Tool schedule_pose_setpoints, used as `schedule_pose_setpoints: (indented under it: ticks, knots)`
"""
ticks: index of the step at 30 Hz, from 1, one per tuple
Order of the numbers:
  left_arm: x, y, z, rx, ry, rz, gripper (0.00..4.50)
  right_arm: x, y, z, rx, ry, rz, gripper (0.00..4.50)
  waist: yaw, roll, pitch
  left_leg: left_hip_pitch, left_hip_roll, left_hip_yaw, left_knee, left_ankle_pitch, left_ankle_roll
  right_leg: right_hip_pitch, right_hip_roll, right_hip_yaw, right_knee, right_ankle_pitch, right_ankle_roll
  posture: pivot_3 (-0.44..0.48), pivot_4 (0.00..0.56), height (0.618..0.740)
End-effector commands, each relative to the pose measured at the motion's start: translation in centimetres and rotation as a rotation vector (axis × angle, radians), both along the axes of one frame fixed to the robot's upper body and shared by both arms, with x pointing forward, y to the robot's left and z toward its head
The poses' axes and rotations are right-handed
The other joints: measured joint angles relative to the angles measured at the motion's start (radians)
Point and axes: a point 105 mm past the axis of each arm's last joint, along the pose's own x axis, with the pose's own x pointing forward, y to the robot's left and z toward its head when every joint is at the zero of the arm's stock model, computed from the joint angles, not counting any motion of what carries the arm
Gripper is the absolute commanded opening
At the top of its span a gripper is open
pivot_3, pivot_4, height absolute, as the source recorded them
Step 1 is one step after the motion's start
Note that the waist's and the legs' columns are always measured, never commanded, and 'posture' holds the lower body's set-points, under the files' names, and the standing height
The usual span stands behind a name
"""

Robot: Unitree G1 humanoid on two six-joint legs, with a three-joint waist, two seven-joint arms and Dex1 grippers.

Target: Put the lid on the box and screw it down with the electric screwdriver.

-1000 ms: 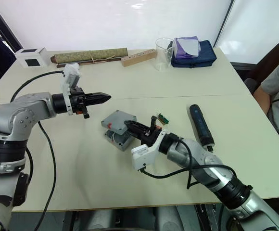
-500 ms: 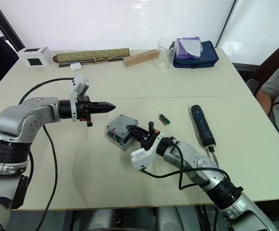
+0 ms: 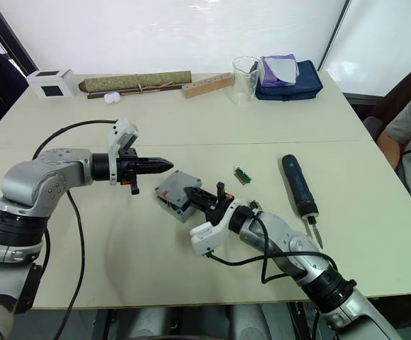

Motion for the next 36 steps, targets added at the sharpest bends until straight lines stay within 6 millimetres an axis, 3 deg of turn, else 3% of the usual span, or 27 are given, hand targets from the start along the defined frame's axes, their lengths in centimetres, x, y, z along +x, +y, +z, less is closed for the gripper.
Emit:
schedule_pose_setpoints:
  ticks: [1, 4, 14, 16, 18, 23, 26, 36]
  knots:
    - [-0.6, -0.5, 0.3, 0.028, -0.037, -0.039, 0.06, -0.4, 0.3, 0.6, 0.014, -0.018, 0.009, 0.35, 0.000, 0.000, 0.000, 0.000, 0.000, 0.000, 0.000, 0.000, 0.000, 0.000, 0.000, 0.000, 0.000, 0.000, 0.000, 0.000, 0.150, 0.740]
    - [-0.9, -0.8, -0.4, 0.061, -0.034, -0.067, 0.06, -0.3, 0.3, 0.3, 0.012, -0.004, -0.004, 0.35, 0.000, 0.000, 0.000, 0.000, 0.000, 0.000, 0.000, 0.000, 0.000, 0.000, 0.000, 0.000, 0.000, 0.000, 0.000, 0.000, 0.150, 0.740]
    - [-2.3, -1.5, -5.3, 0.260, -0.023, -0.172, 0.06, -0.4, 0.2, -0.1, 0.006, 0.018, -0.011, 0.35, 0.001, 0.000, -0.001, 0.002, 0.000, 0.000, 0.000, 0.000, 0.000, 0.003, 0.000, 0.000, 0.000, 0.000, 0.000, 0.000, 0.150, 0.740]
    - [-2.7, -1.7, -5.9, 0.255, -0.010, -0.192, 0.00, -0.5, 0.1, -0.1, 0.012, 0.018, -0.013, 1.35, 0.001, 0.000, -0.002, 0.003, 0.000, 0.000, 0.000, 0.000, 0.000, 0.004, 0.000, 0.000, 0.000, 0.000, -0.001, 0.000, 0.150, 0.740]
    - [-2.9, -1.5, -6.8, 0.274, -0.001, -0.195, 0.00, -0.6, 0.0, 0.1, 0.015, 0.011, -0.013, 1.83, 0.002, -0.001, -0.003, 0.003, 0.000, 0.000, 0.000, 0.000, 0.000, 0.004, 0.000, 0.000, 0.000, 0.000, -0.001, 0.000, 0.150, 0.740]
    - [-3.5, -0.8, -8.8, 0.313, 0.031, -0.207, 0.00, -1.3, -0.3, 0.8, 0.032, -0.009, -0.005, 3.76, 0.002, -0.001, -0.009, 0.009, 0.000, 0.000, 0.000, -0.001, 0.002, 0.011, 0.000, 0.000, -0.001, -0.002, -0.003, 0.000, 0.150, 0.740]
    - [-3.4, -0.3, -9.8, 0.339, 0.033, -0.203, 0.00, -1.5, -0.5, 1.3, 0.048, -0.021, 0.002, 3.76, 0.002, -0.003, -0.011, 0.022, 0.000, 0.001, -0.006, -0.002, 0.003, 0.023, -0.001, 0.000, -0.005, -0.006, -0.006, 0.000, 0.150, 0.740]
    - [-3.6, 0.0, -11.1, 0.359, 0.027, -0.216, 0.00, -2.7, -1.3, 2.6, 0.088, -0.038, 0.028, 3.76, 0.002, -0.001, -0.022, 0.029, 0.000, 0.001, -0.009, -0.002, 0.003, 0.028, 0.000, 0.000, -0.004, -0.007, -0.007, 0.000, 0.150, 0.740]
